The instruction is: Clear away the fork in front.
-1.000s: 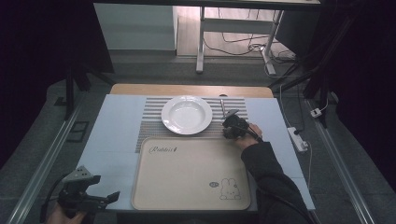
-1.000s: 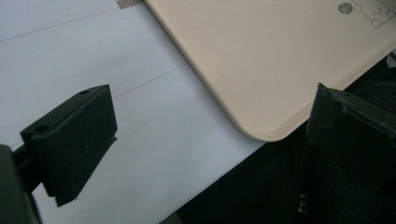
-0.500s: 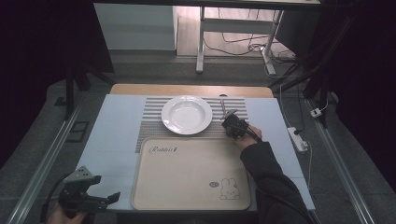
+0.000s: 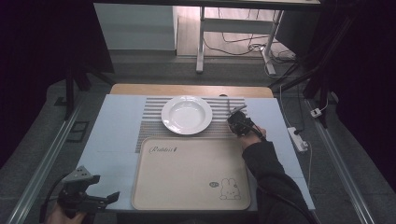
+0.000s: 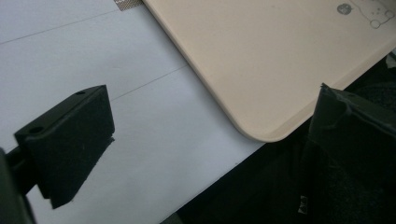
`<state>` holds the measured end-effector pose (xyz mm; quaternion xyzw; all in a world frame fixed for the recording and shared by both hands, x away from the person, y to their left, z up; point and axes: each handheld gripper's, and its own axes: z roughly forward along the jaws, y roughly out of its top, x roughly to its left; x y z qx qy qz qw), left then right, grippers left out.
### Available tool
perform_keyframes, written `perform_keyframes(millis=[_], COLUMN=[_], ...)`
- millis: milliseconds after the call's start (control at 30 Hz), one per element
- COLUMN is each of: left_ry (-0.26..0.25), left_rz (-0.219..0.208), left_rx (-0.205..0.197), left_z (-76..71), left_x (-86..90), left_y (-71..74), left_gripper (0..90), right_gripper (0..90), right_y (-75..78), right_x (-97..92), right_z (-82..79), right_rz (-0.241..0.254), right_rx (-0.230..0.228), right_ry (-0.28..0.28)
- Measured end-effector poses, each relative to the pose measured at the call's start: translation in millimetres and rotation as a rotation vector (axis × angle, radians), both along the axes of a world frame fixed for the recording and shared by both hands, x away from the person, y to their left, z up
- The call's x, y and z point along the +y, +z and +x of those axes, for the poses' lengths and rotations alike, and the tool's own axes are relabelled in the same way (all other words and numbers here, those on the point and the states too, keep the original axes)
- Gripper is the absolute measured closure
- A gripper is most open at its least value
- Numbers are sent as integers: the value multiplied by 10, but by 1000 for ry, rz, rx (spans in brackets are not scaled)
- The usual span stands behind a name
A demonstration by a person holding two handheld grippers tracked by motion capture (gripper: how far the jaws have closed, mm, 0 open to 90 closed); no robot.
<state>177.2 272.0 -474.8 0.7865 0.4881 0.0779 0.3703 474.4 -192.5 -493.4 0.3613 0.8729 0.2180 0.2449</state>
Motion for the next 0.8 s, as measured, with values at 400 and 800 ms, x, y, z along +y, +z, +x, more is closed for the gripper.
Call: perform_keyframes(millis=[400,800], left_ry=[8,-22], left_rz=[-13,-28], left_rx=[-14,-30], left_z=[-6,44], left_x=[41,44], left_y=[13,38], left_gripper=[0,0], right_gripper=[900,900], right_y=[177,350], right_x=[-108,-180], right_z=[-136,-432], right_rz=[63,107], right_rx=[-27,-52], right_ry=[8,83])
